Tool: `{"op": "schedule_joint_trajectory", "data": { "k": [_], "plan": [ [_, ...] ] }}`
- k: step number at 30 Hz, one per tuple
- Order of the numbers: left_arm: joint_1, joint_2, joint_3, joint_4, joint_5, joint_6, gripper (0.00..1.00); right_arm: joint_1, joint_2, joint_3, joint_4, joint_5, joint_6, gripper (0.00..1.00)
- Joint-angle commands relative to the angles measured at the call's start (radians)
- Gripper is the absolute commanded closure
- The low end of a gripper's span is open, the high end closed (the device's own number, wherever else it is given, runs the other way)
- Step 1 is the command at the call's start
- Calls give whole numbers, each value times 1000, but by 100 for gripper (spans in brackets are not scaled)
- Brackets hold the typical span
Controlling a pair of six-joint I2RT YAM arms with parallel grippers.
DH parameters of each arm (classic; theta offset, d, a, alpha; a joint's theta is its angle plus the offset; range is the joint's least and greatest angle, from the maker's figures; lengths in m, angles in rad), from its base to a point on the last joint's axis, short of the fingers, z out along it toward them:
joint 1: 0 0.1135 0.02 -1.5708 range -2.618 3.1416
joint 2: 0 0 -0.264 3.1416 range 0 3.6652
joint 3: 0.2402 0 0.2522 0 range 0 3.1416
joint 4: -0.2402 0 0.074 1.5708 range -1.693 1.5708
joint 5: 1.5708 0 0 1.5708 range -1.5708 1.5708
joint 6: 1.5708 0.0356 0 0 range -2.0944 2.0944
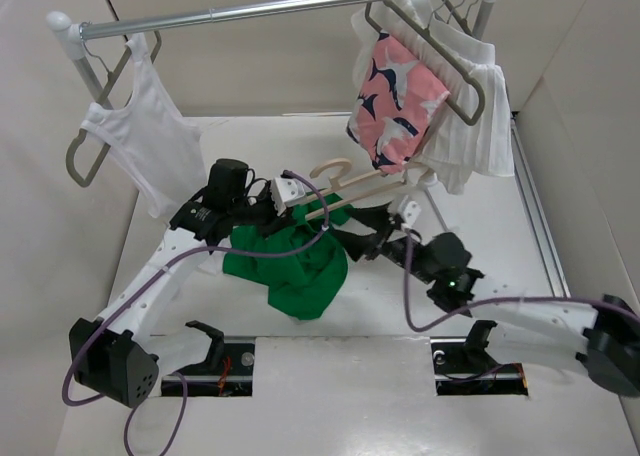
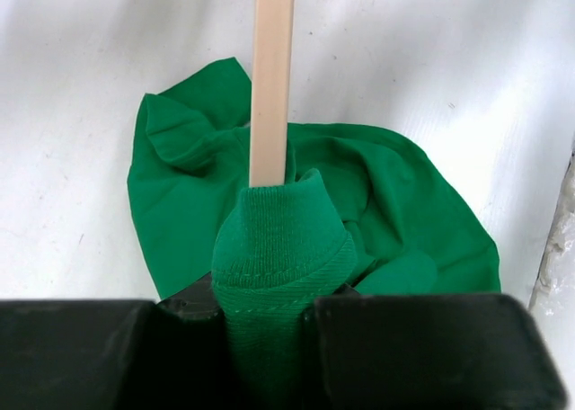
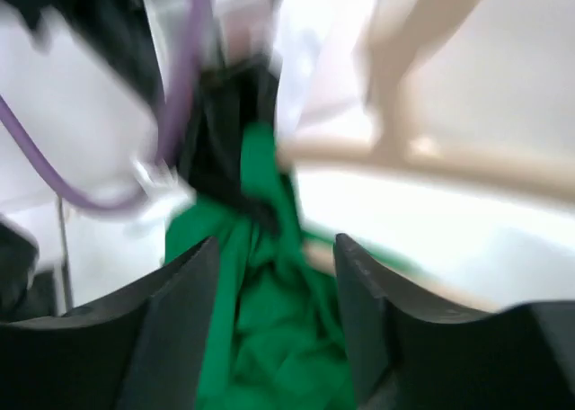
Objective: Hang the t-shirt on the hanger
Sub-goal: Place tshirt on hanger
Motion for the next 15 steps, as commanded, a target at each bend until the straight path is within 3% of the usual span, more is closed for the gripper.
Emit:
{"op": "schedule_joint_trajectory", "data": {
  "k": [1, 3, 5, 8, 12, 15],
  "plan": [
    [4, -37, -6, 52, 33, 19, 100, -3, -180, 32, -127, 95, -66, 39],
    [4, -37, -6, 52, 33, 49, 100, -3, -222, 32, -162, 287, -48, 29],
    [4, -28, -6, 52, 33, 60, 100, -3, -222, 62, -171, 330, -29, 29],
    [4, -19, 4, 52, 33, 73, 100, -3, -169, 114, -199, 370, 53, 21],
    [4, -19, 23, 52, 33, 82, 100, -3, -133, 136, -222, 400, 196, 22],
    [4, -19, 23, 42, 33, 91, 100, -26, -142, 102, -222, 400, 369, 31]
  ]
}}
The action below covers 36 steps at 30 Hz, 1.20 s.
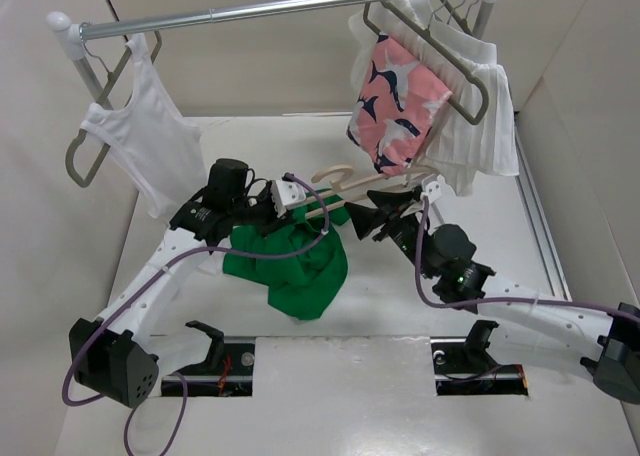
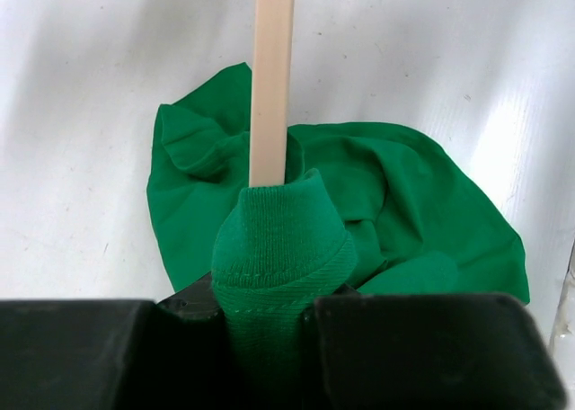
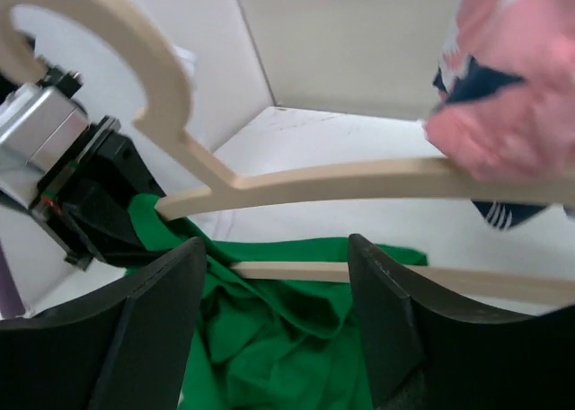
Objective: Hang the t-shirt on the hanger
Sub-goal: Place tshirt on hanger
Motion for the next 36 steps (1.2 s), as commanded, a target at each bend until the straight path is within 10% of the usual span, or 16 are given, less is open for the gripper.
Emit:
{"op": "schedule_joint_trajectory", "data": {
  "k": [1, 25, 28, 32, 33, 36],
  "plan": [
    [4, -18, 23, 35, 33, 35, 100, -14, -32, -3, 1, 58, 239, 31],
    [-14, -27, -23, -97, 51, 268, 100, -43, 68, -89, 245, 165, 535, 25],
    [-14, -27, -32, -125, 62, 317, 100, -43, 94, -101, 276, 174, 548, 34],
    [-34, -36, -32, -167, 80, 400, 100, -43, 117, -101, 285, 174, 548, 71],
    [-34, -36, -32, -168, 80, 418, 100, -43, 117, -101, 285, 174, 548, 94],
    [-34, -36, -32, -171, 80, 430, 100, -43, 117, -101, 260, 148, 557, 100]
  ]
}}
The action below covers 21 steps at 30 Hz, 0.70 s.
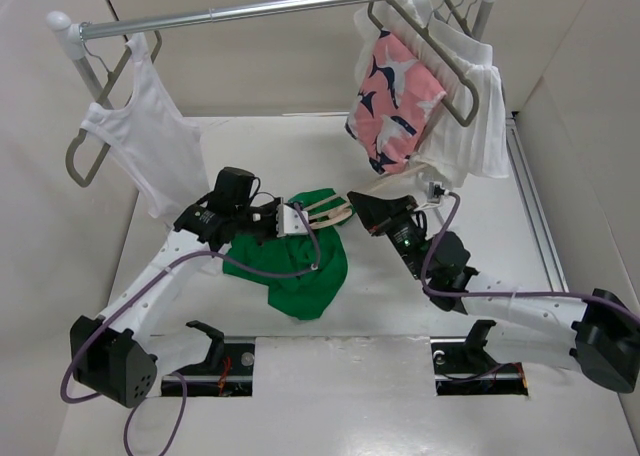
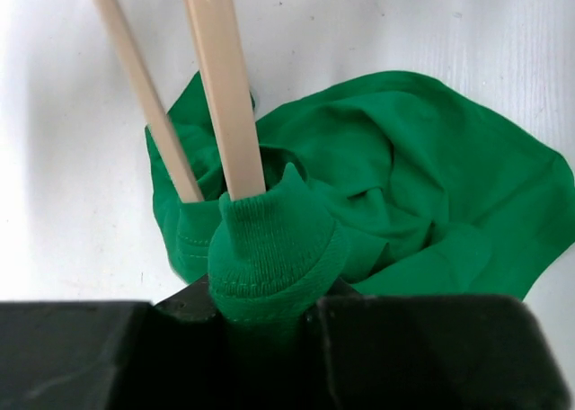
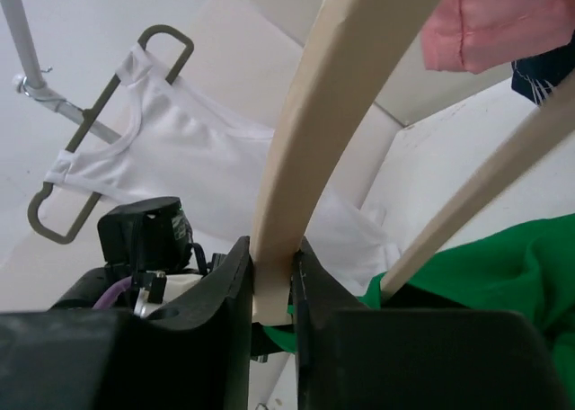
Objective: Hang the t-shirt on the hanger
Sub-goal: Place tshirt on hanger
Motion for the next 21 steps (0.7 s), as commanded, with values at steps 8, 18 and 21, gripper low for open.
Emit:
{"op": "schedule_joint_trajectory", "data": {
  "k": [8, 18, 21],
  "plan": [
    [-7, -56, 32, 88, 79, -101, 86, -18, 85, 31, -110, -31, 9, 100],
    [-7, -75, 51, 199, 121, -223, 77, 10, 310, 120, 81, -181, 78, 100],
    [-7, -75, 51, 223, 76, -247, 79, 19, 323, 139, 66, -205, 78, 100]
  ]
}}
